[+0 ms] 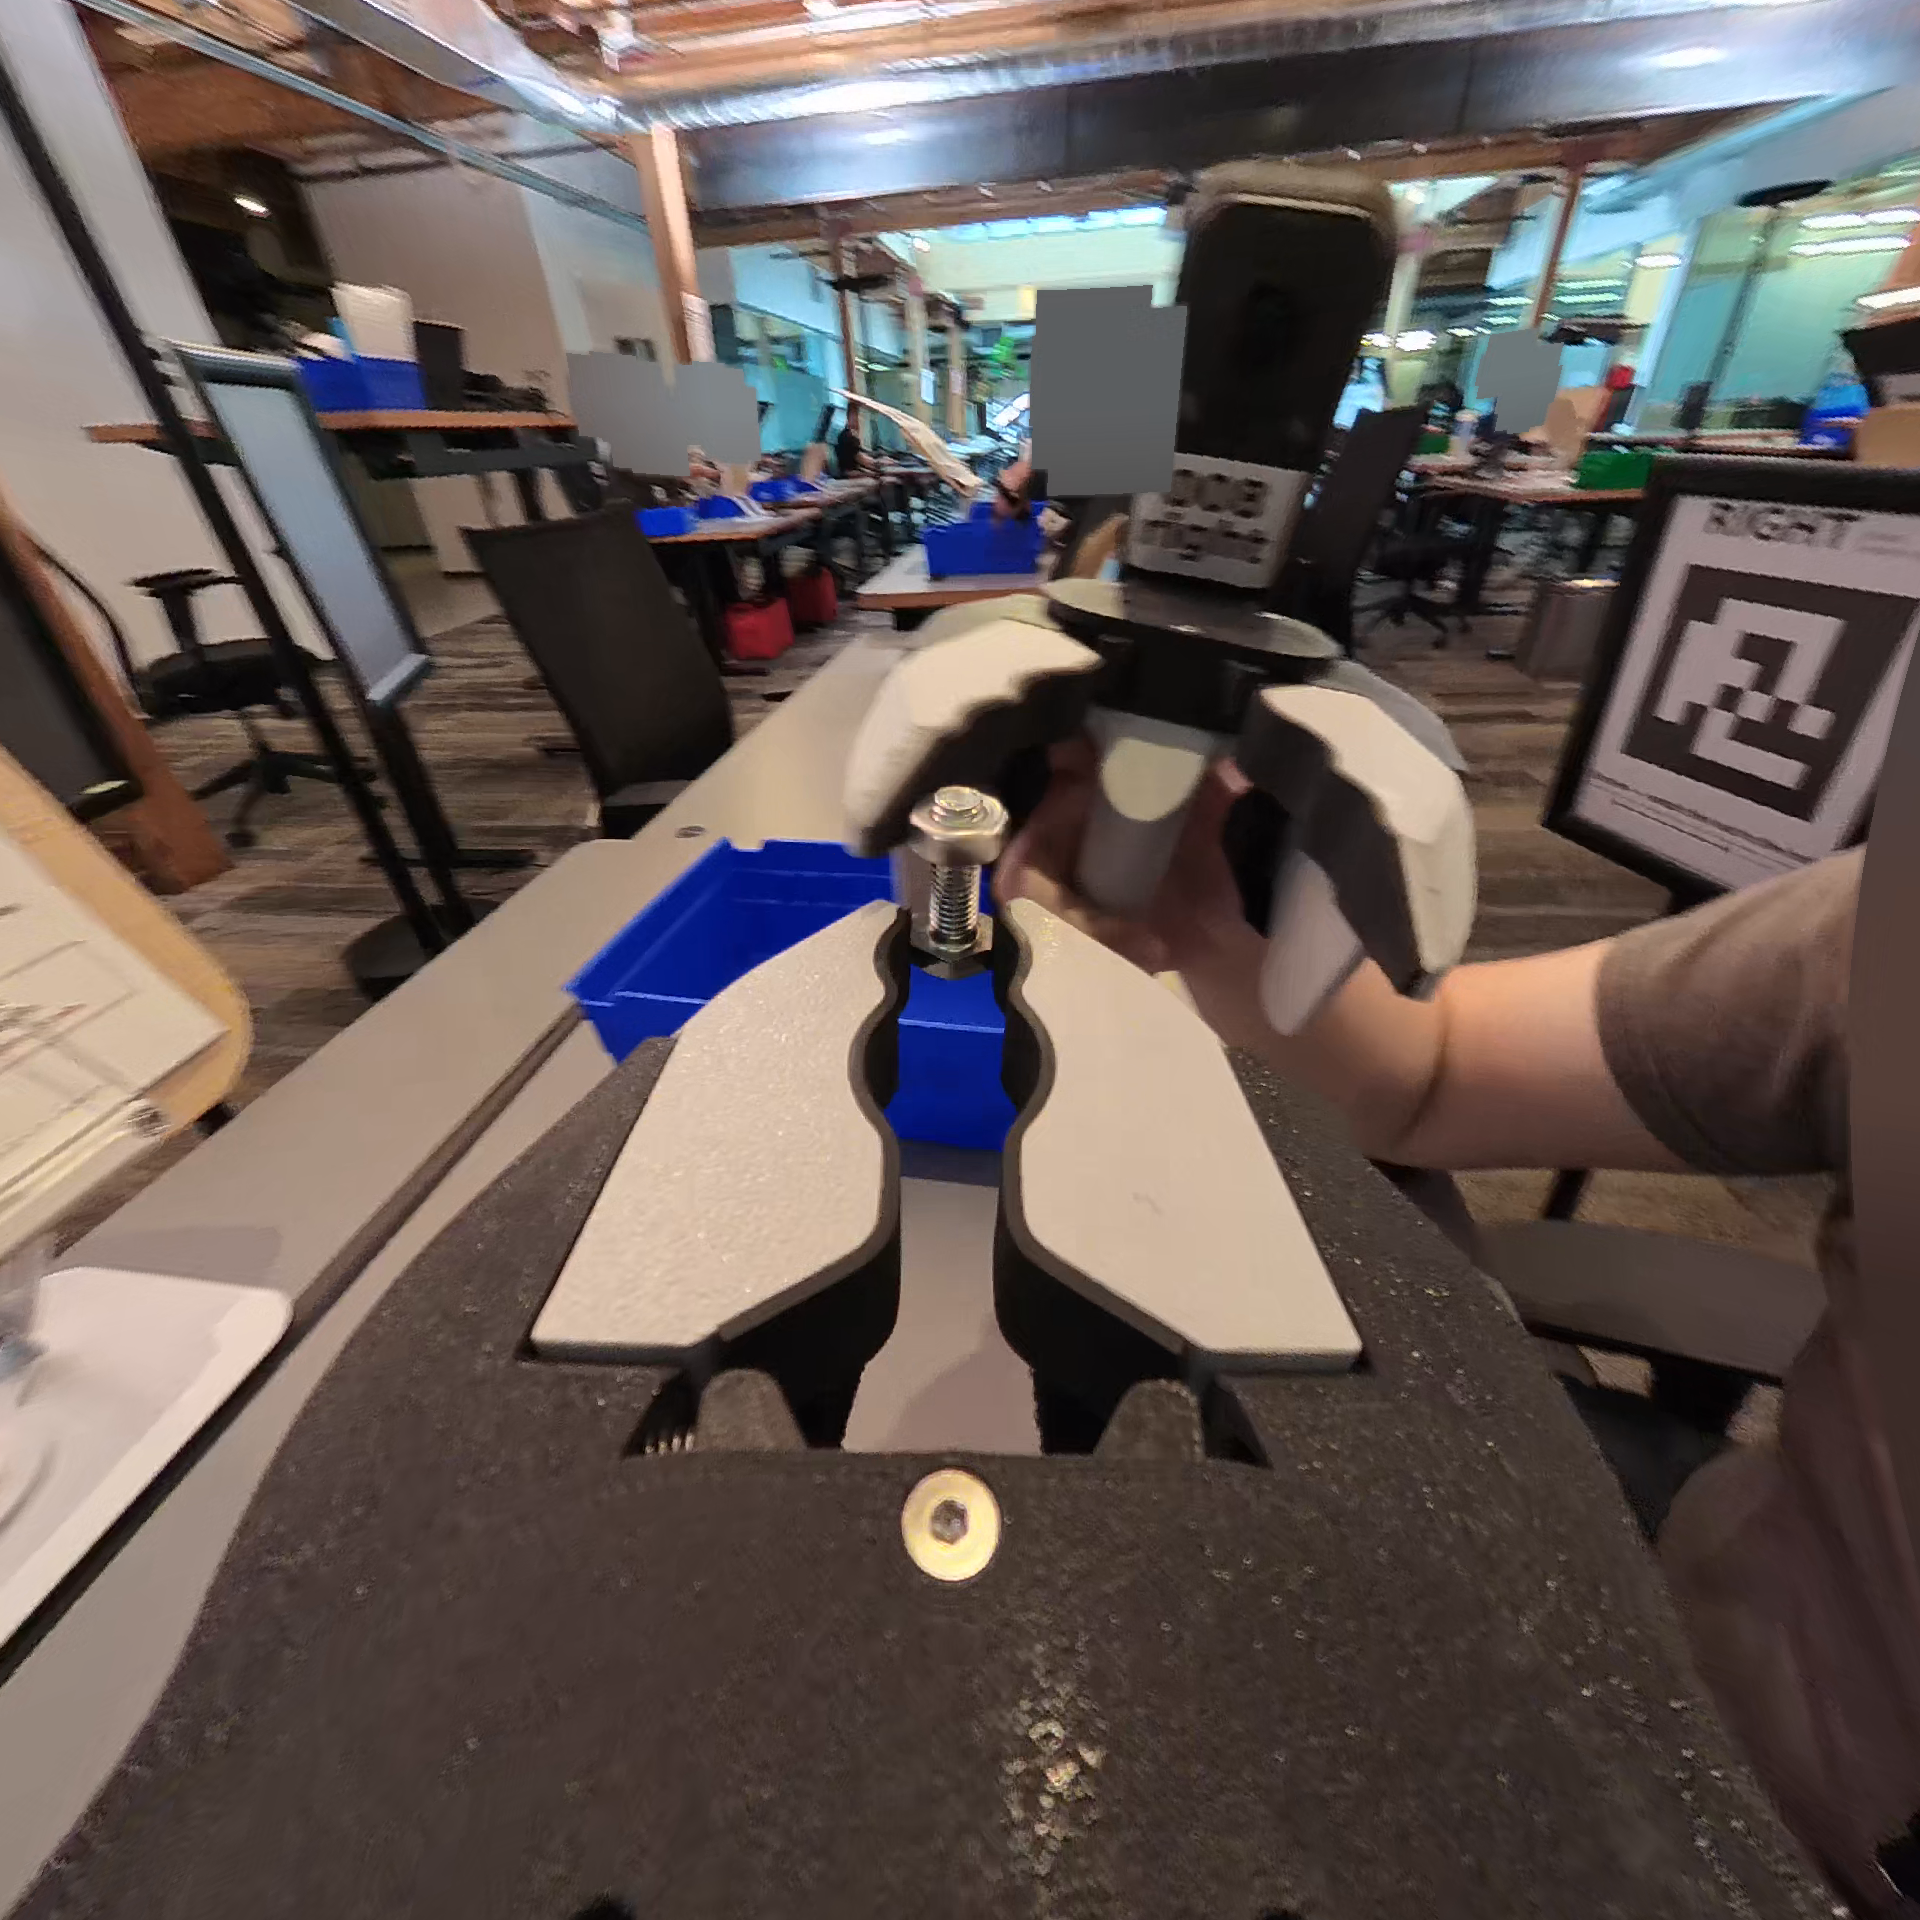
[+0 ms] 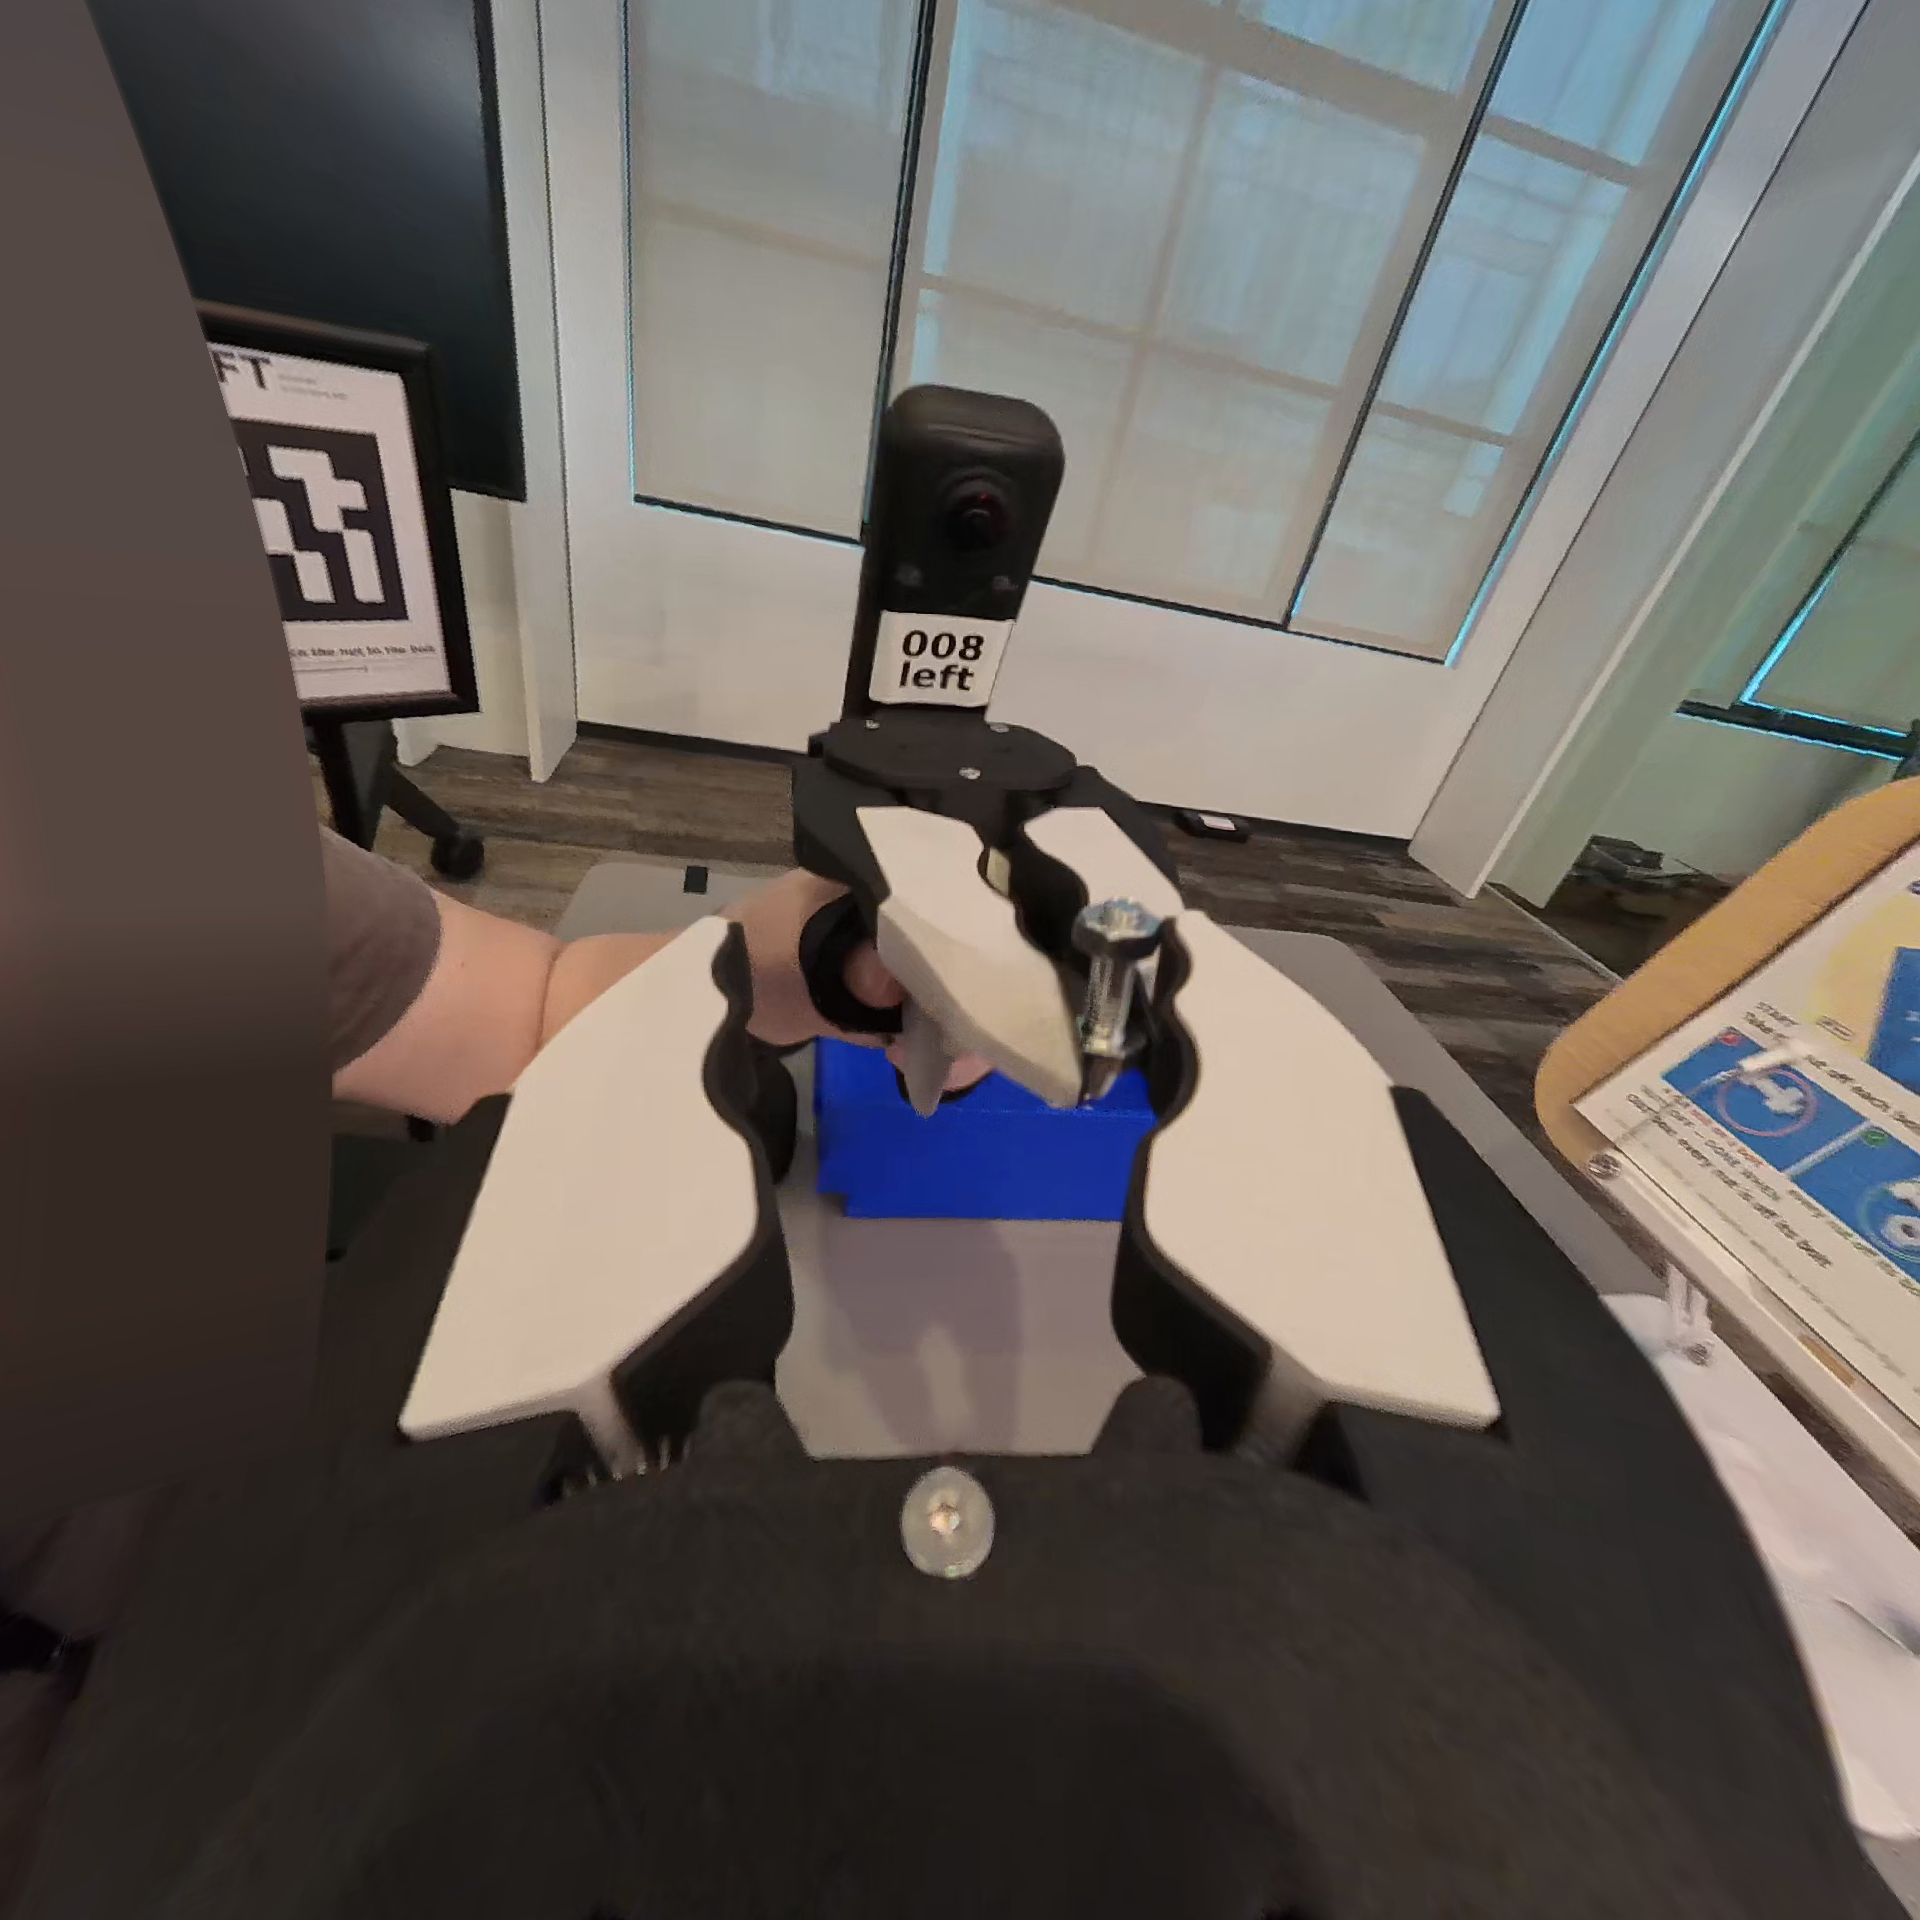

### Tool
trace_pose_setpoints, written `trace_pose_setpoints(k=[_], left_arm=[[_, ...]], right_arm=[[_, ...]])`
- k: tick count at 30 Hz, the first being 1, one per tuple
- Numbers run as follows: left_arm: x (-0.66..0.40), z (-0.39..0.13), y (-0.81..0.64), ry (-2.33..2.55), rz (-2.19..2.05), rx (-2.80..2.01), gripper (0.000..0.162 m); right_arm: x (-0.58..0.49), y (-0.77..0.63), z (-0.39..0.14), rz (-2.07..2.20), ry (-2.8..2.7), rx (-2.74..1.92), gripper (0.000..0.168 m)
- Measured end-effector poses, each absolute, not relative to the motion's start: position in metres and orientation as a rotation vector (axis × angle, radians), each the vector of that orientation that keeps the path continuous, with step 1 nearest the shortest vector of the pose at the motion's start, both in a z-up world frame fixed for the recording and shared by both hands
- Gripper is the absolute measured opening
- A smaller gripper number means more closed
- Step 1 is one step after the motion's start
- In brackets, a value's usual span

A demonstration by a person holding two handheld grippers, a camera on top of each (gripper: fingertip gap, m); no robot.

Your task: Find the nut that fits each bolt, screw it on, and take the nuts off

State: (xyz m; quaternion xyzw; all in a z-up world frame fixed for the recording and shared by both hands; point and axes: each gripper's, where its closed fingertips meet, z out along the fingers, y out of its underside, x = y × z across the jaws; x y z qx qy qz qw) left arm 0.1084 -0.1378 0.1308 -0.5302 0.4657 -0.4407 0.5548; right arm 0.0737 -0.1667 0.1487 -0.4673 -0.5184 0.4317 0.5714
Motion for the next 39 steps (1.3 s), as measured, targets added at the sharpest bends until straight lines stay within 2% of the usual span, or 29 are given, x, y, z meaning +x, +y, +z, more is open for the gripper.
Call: trace_pose_setpoints(k=[1,3,13,14,15,16,22,27,35,39], left_arm=[[0.105,0.133,-0.135,1.084,-1.041,-1.255,0.014],[0.096,0.14,-0.129,1.032,-1.054,-1.253,0.014],[0.109,0.127,-0.136,1.11,-1.013,-1.269,0.014],[0.106,0.129,-0.133,1.092,-1.01,-1.273,0.014],[0.101,0.132,-0.129,1.064,-1.017,-1.276,0.014],[0.096,0.137,-0.126,1.03,-1.033,-1.268,0.014],[0.102,0.133,-0.135,1.089,-1.074,-1.258,0.014],[0.11,0.129,-0.145,1.134,-1.117,-1.249,0.014],[0.111,0.129,-0.155,1.194,-1.138,-1.215,0.014],[0.111,0.129,-0.159,1.229,-1.124,-1.2,0.014]], right_arm=[[0.075,-0.167,0.149,0.989,-1.222,-1.101,0.076],[0.08,-0.173,0.152,0.998,-1.251,-1.089,0.06],[0.075,-0.165,0.15,0.994,-1.203,-1.099,0.074],[0.077,-0.165,0.151,0.971,-1.209,-1.103,0.072],[0.08,-0.169,0.152,0.968,-1.232,-1.095,0.056],[0.084,-0.175,0.155,1.001,-1.254,-1.078,0.051],[0.093,-0.159,0.162,1.002,-1.157,-1.096,0.051],[0.089,-0.148,0.148,1.068,-1.176,-1.154,0.028],[0.088,-0.154,0.146,1.16,-1.205,-1.154,0.009],[0.088,-0.157,0.145,1.231,-1.22,-1.153,0.008]])
